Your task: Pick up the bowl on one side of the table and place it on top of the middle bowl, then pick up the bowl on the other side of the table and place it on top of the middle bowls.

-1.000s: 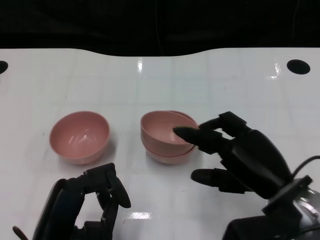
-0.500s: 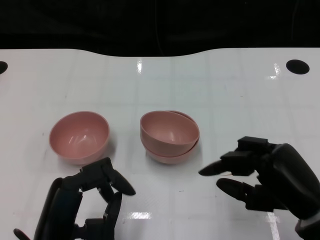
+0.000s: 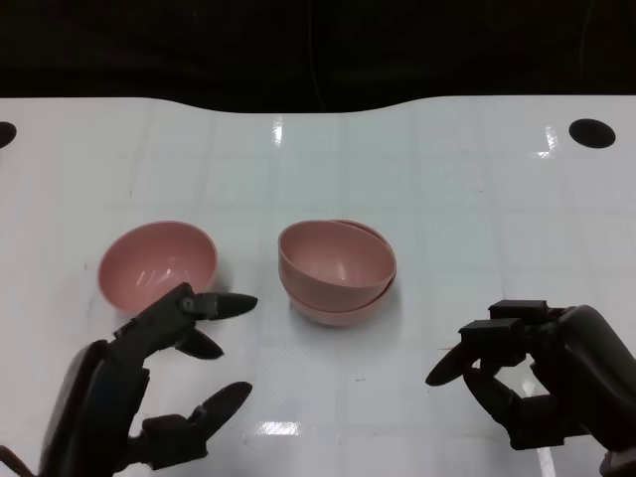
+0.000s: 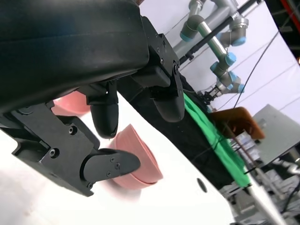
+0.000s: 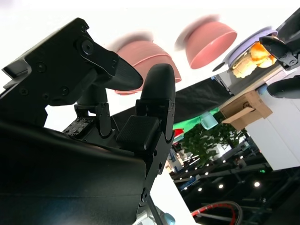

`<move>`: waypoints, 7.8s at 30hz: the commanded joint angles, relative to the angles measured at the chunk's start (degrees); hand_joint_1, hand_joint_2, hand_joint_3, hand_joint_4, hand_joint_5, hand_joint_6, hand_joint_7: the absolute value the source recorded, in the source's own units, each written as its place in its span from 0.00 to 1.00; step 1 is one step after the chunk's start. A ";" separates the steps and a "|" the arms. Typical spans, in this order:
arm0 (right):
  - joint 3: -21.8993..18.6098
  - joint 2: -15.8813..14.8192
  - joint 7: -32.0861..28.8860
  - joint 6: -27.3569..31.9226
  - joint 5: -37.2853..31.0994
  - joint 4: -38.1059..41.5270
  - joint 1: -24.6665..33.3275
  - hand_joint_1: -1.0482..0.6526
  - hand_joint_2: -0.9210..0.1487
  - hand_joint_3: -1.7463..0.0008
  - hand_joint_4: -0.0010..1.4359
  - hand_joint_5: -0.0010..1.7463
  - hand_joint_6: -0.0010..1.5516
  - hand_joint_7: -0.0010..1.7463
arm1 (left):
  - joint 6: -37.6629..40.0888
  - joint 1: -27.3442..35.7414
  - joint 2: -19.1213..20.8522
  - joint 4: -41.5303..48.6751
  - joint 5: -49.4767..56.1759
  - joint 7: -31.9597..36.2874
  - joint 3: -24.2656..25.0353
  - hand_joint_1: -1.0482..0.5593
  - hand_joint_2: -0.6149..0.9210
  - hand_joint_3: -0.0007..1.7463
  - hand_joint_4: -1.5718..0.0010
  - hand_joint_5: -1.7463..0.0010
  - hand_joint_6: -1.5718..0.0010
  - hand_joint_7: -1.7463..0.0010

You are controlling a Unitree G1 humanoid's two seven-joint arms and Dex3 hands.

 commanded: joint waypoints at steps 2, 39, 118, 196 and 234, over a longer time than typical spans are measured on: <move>-1.05 0.29 -0.80 -0.50 0.16 0.91 -0.33 0.56 0.63 0.14 0.61 0.98 0.62 0.59 | 2.96 0.28 1.74 -3.04 1.98 -0.80 0.32 0.45 1.00 0.08 0.75 0.37 0.73 0.71; -1.06 2.21 0.02 2.95 -1.46 -0.90 1.06 0.55 0.75 0.05 0.68 1.00 0.53 0.91 | 32.39 -16.90 15.18 -0.07 40.50 -10.60 -7.39 0.30 0.97 0.00 0.73 0.76 0.67 1.00; -0.49 2.92 1.52 3.92 -1.33 -2.15 1.89 0.55 0.75 0.05 0.67 1.00 0.54 0.87 | 13.73 -46.52 20.17 23.56 27.10 -1.95 -20.35 0.49 0.73 0.56 0.41 0.00 0.54 0.02; 0.84 2.98 3.03 6.01 -0.92 -5.30 3.38 0.56 0.75 0.06 0.67 1.00 0.54 0.87 | 5.21 -50.55 11.58 40.18 29.75 -0.74 -29.28 0.19 1.00 0.21 1.00 0.85 0.91 1.00; 0.53 2.66 3.24 4.84 -0.53 -3.62 2.54 0.56 0.74 0.07 0.67 1.00 0.54 0.85 | -11.83 -9.13 7.90 9.91 -3.53 6.82 -5.96 0.59 0.91 0.33 0.74 0.19 0.69 0.34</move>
